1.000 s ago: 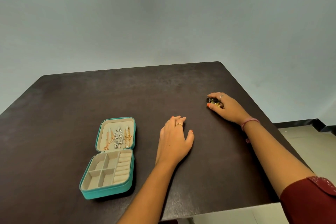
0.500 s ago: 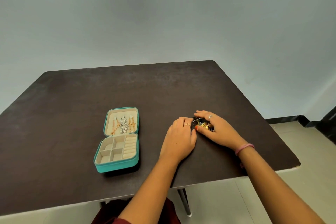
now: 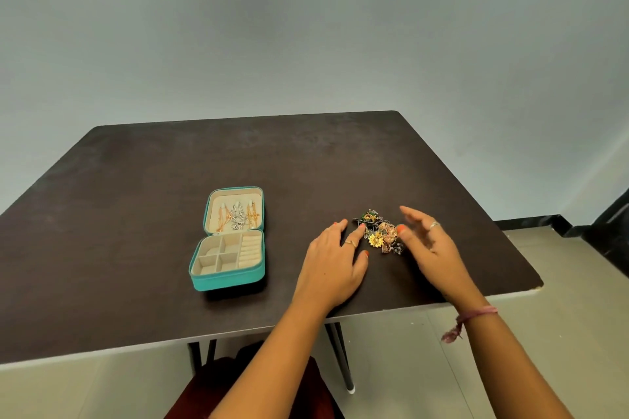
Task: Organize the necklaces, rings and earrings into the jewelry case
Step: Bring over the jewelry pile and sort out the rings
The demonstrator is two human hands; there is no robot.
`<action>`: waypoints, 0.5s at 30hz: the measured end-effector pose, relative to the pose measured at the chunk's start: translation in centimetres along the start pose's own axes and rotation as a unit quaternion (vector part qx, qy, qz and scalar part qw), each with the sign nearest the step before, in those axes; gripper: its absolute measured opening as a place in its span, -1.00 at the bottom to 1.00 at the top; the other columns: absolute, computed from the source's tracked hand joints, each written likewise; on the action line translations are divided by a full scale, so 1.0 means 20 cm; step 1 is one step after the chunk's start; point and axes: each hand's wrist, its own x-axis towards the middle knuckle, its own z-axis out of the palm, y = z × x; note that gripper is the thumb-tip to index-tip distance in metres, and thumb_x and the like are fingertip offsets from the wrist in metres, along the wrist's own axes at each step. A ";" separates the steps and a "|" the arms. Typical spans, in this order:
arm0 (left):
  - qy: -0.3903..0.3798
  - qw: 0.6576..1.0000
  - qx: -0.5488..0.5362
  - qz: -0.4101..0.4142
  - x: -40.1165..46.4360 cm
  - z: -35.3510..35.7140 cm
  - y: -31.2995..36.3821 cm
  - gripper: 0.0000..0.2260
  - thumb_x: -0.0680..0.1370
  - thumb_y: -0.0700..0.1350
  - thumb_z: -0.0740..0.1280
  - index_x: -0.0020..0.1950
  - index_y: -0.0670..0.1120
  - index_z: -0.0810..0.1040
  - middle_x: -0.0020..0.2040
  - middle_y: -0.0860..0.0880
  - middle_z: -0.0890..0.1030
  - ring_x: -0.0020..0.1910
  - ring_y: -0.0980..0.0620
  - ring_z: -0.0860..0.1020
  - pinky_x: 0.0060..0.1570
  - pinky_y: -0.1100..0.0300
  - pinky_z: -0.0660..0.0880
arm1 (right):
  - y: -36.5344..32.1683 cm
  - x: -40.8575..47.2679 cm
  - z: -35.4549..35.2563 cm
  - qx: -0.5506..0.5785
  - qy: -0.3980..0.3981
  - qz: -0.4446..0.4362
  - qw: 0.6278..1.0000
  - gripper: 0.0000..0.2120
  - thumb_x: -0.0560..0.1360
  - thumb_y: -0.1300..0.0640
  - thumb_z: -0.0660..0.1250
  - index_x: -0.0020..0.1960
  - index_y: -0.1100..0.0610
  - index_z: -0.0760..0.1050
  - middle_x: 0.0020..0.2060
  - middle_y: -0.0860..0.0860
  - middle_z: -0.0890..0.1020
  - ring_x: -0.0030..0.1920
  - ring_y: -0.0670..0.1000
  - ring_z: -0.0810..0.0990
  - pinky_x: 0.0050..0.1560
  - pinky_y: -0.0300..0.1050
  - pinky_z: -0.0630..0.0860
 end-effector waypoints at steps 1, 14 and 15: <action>-0.004 1.000 0.002 -0.003 0.00 0.00 0.00 -0.31 0.45 0.23 -0.23 0.53 0.07 0.19 0.53 -0.08 0.20 0.50 -0.04 0.15 0.41 0.06 0.14 | 0.00 -0.02 -0.01 0.021 0.034 0.016 0.999 -0.69 0.57 0.11 0.26 0.31 -0.05 0.45 0.17 -0.13 0.50 0.19 -0.17 0.49 0.06 -0.45 0.40; 0.043 0.997 -0.051 -0.035 -0.01 -0.01 0.00 -0.63 0.62 0.06 0.13 0.36 -0.06 0.45 0.41 -0.04 0.37 0.41 0.03 0.29 0.34 0.09 0.25 | 0.06 -0.05 0.00 -0.286 0.024 0.001 0.958 -0.67 0.60 0.30 0.09 0.27 0.16 0.50 0.24 0.10 0.47 0.25 0.07 0.40 0.22 -0.21 0.30; 0.046 0.997 -0.053 -0.036 -0.01 -0.01 0.00 -0.63 0.62 0.05 0.14 0.36 -0.06 0.45 0.40 -0.04 0.37 0.40 0.02 0.30 0.33 0.08 0.26 | 0.05 -0.05 0.00 -0.293 0.017 0.004 0.956 -0.66 0.61 0.31 0.06 0.27 0.17 0.50 0.24 0.10 0.45 0.25 0.07 0.37 0.21 -0.22 0.28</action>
